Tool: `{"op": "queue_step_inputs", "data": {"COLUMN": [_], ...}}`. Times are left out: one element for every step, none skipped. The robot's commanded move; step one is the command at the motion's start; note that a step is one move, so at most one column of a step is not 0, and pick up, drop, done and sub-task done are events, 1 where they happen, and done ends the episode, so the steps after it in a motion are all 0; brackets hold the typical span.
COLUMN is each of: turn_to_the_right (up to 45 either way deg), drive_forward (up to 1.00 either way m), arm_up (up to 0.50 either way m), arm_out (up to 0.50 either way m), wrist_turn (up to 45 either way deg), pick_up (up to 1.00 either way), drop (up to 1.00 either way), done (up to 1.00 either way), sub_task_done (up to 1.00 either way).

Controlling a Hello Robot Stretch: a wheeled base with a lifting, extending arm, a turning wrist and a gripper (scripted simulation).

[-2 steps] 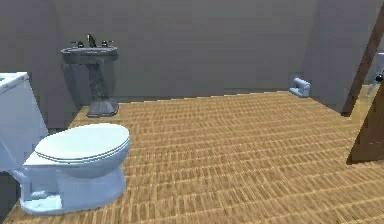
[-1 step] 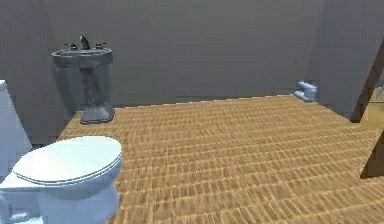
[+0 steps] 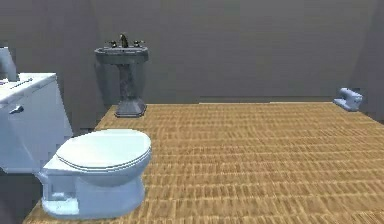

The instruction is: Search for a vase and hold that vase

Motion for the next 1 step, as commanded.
{"op": "queue_step_inputs", "data": {"turn_to_the_right": [0.0], "drive_forward": [0.30], "arm_up": [0.00], "arm_out": [0.00], "wrist_turn": [0.0], "pick_up": [0.00], "drop": [0.00], "done": [0.00], "sub_task_done": [0.00]}}
